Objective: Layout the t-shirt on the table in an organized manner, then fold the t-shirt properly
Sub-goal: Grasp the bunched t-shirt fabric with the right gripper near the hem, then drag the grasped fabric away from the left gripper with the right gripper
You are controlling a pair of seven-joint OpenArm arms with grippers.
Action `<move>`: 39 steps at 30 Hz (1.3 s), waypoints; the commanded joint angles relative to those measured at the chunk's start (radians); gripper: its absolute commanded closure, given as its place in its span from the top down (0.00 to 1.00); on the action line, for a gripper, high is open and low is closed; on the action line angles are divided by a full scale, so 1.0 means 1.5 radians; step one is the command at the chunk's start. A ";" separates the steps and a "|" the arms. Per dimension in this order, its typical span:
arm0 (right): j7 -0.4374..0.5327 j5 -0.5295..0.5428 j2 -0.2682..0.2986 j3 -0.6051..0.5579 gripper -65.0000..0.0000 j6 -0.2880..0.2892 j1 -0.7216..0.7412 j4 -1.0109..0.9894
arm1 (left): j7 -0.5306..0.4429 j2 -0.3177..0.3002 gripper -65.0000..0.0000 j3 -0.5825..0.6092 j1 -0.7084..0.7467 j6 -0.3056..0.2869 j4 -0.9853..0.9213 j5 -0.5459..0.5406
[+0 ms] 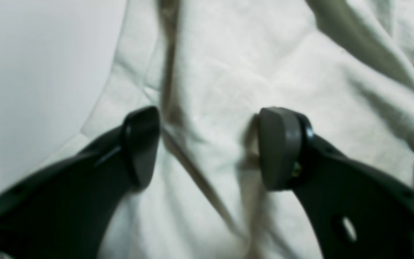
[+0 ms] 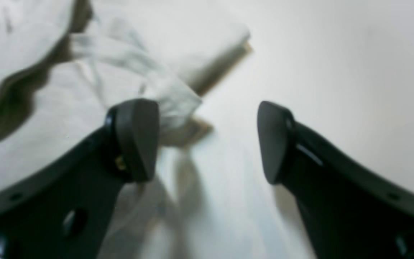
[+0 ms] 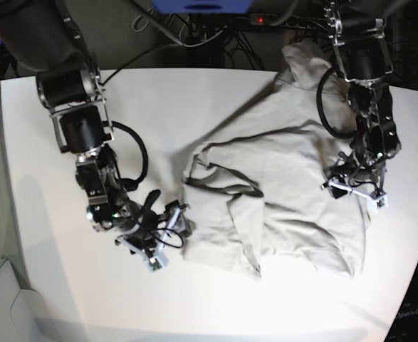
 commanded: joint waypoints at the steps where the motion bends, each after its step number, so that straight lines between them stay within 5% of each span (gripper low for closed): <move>1: 0.034 0.009 -0.007 0.003 0.67 0.010 0.038 -0.011 | 0.034 0.000 0.65 -0.001 0.002 0.006 -0.002 0.001; 8: 0.086 0.009 -0.021 0.003 0.67 0.010 0.069 -0.100 | 0.034 0.000 0.65 -0.003 0.001 0.007 -0.002 0.001; 20: 0.087 0.007 -0.052 -0.003 0.65 0.010 0.046 -0.098 | 0.033 0.001 0.65 -0.003 -0.003 0.009 -0.002 0.001; 24: 0.083 0.007 -0.054 -0.003 0.52 0.011 0.041 -0.100 | 0.033 0.002 0.65 -0.004 -0.003 0.009 -0.002 0.001; 33: 0.086 0.007 -0.050 0.000 0.00 0.011 0.029 -0.097 | 0.032 0.004 0.65 -0.002 -0.003 0.009 -0.003 0.001; 39: 0.080 0.010 -0.012 0.014 0.00 0.011 0.016 -0.018 | 0.032 0.003 0.65 -0.002 -0.003 0.009 -0.004 0.001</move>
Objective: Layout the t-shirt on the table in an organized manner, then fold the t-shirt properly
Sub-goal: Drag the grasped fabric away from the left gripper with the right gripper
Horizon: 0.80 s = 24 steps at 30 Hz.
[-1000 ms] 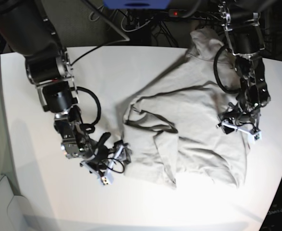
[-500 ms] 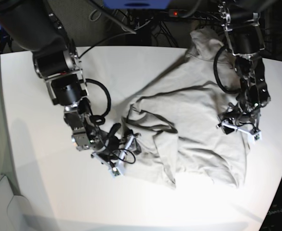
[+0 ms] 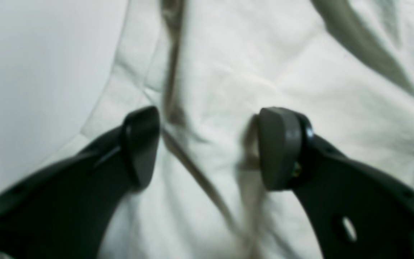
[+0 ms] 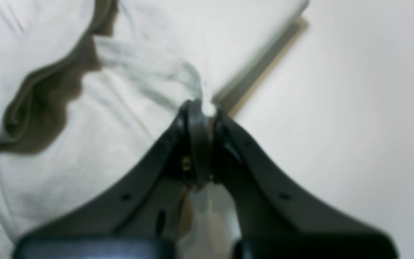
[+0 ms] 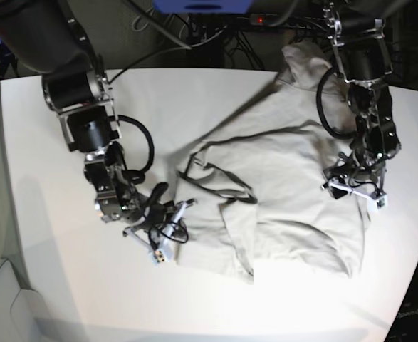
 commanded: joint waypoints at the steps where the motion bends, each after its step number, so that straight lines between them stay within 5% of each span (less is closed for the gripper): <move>1: 0.019 0.010 0.007 0.021 0.00 0.010 0.015 0.035 | 0.032 0.000 0.65 0.001 0.000 0.008 -0.003 0.000; 6: 0.014 0.006 0.030 0.164 0.00 0.008 -0.035 0.158 | 0.032 0.000 0.65 0.002 0.008 0.008 -0.003 0.001; 16: -0.125 0.009 0.074 0.518 0.00 0.007 -0.132 0.335 | 0.031 0.002 0.65 0.002 -0.001 0.005 -0.052 -0.001; 21: -0.276 0.010 0.051 0.689 0.00 0.007 -0.215 0.454 | 0.031 0.002 0.65 0.002 -0.004 0.005 -0.053 -0.004; 24: -0.337 0.010 0.029 0.722 0.00 0.008 -0.274 0.515 | 0.031 0.002 0.65 0.002 -0.013 0.005 -0.054 -0.004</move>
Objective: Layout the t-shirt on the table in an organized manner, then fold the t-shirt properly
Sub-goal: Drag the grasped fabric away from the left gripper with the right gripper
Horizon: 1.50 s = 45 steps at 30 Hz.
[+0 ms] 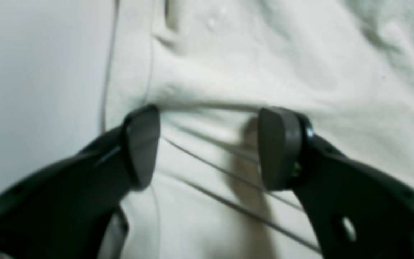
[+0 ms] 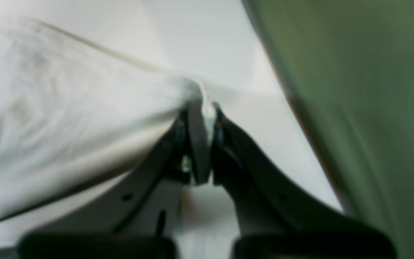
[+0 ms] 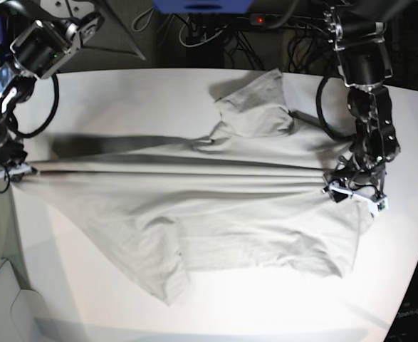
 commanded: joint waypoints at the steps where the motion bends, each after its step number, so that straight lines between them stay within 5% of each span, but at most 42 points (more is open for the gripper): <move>1: 0.013 0.005 0.001 0.003 0.00 0.008 -0.007 0.034 | 0.052 0.002 0.65 0.001 0.006 0.006 -0.011 0.000; 14: -0.034 0.005 -0.168 -0.001 0.00 0.008 -0.239 0.352 | 0.052 0.010 0.65 0.002 0.008 0.006 -0.009 0.000; 20: -0.035 0.006 -0.169 -0.030 0.00 0.010 -0.288 0.365 | 0.052 0.010 0.65 0.002 0.007 0.005 -0.005 0.000; 32: -0.094 0.116 -0.169 -0.114 0.00 0.011 -0.341 0.364 | 0.060 0.003 0.65 0.002 0.005 0.005 -0.005 0.000; 45: -0.061 0.116 -0.169 -0.101 0.29 0.010 -0.324 0.368 | 0.061 0.003 0.65 0.002 0.005 0.005 -0.004 0.000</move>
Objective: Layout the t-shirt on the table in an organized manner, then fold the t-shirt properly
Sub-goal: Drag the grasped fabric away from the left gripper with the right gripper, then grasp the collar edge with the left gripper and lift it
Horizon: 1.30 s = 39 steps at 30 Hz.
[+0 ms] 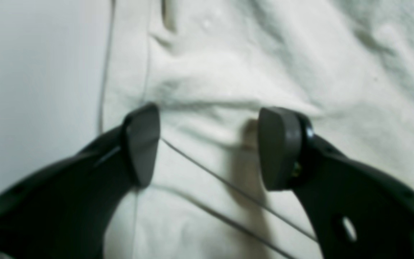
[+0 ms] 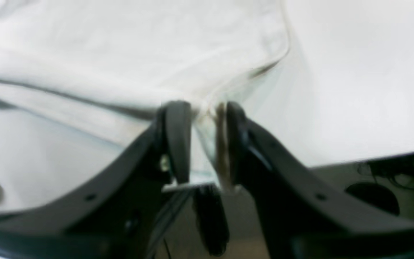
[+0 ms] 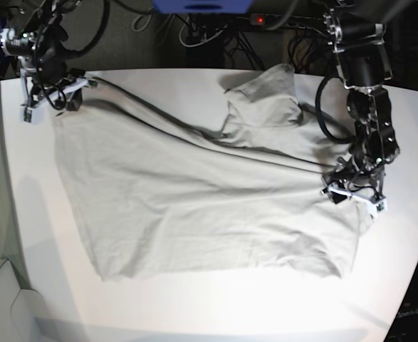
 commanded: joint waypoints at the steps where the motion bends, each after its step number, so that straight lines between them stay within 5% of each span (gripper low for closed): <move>1: 0.028 0.009 0.005 0.015 0.29 0.010 0.007 0.015 | 0.059 0.001 0.65 0.002 0.007 0.005 -0.006 0.000; 7: 0.087 0.009 0.005 0.070 0.29 0.010 0.065 0.012 | 0.059 0.001 0.65 0.002 0.007 0.005 -0.003 0.000; 15: 0.084 0.006 0.005 0.069 0.29 0.010 0.114 0.008 | 0.060 0.004 0.65 0.002 0.009 0.011 0.103 0.005; 25: 0.084 0.005 0.005 -0.015 0.29 0.010 0.108 -0.012 | 0.063 0.001 0.65 0.002 0.014 0.006 0.208 0.002; 30: 0.085 0.004 0.005 -0.077 0.28 0.010 0.113 -0.062 | 0.146 0.006 0.65 0.002 0.053 0.006 0.284 0.005; 34: 0.090 0.004 0.051 -0.164 0.28 0.010 0.115 -0.116 | 0.186 0.007 0.64 0.002 0.101 0.006 0.327 0.000; 36: 0.088 0.004 0.087 -0.223 0.28 0.010 0.125 -0.135 | 0.190 0.007 0.57 0.002 0.130 0.006 0.354 0.002; 39: 0.088 0.004 0.137 -0.299 0.28 0.008 0.152 -0.167 | 0.191 0.006 0.30 0.002 0.164 0.006 0.383 0.000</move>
